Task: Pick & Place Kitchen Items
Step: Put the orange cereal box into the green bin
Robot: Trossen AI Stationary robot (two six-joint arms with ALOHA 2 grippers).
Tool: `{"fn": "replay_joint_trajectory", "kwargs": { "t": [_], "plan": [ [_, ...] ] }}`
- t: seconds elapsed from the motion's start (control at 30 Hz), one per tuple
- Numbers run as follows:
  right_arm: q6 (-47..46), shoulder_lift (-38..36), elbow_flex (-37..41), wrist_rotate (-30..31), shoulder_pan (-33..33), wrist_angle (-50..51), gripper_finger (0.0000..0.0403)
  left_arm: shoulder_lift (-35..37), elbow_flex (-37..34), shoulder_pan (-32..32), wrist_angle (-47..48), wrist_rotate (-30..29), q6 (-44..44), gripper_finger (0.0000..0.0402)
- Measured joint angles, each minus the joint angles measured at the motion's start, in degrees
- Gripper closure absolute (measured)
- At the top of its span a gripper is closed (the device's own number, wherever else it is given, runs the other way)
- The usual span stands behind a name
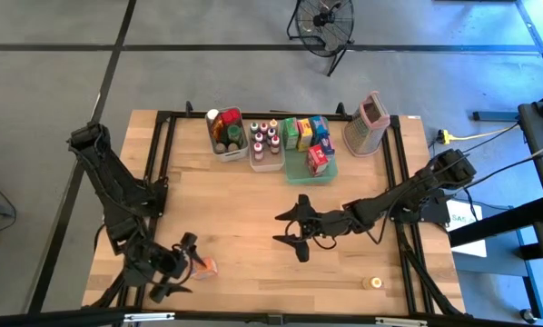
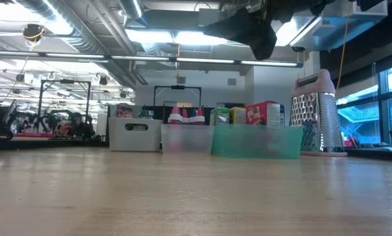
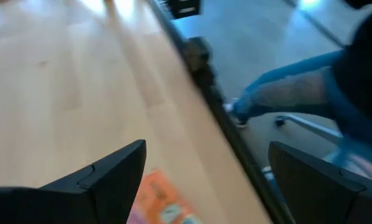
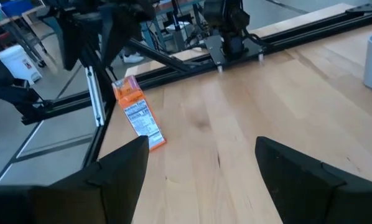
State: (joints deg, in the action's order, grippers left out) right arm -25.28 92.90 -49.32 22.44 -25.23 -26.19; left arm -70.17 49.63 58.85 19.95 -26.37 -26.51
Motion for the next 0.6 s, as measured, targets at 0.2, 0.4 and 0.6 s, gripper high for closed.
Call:
{"fn": "replay_joint_trajectory", "kwargs": {
  "t": [0.2,0.4,0.6],
  "plan": [
    [0.2,0.2,0.0,-0.1,0.0,-0.9,0.0105,-0.1,0.0,0.0,5.5,-2.7,-5.7,0.0068],
    [0.7,0.1,0.0,-0.1,0.0,-1.7,0.0105,-1.0,0.0,0.0,6.0,-2.9,-8.7,0.0068],
    [0.8,0.1,0.0,-0.1,0.0,-1.5,0.0105,-5.3,0.0,-0.1,6.0,-2.2,-9.4,0.0068]
  ]
}}
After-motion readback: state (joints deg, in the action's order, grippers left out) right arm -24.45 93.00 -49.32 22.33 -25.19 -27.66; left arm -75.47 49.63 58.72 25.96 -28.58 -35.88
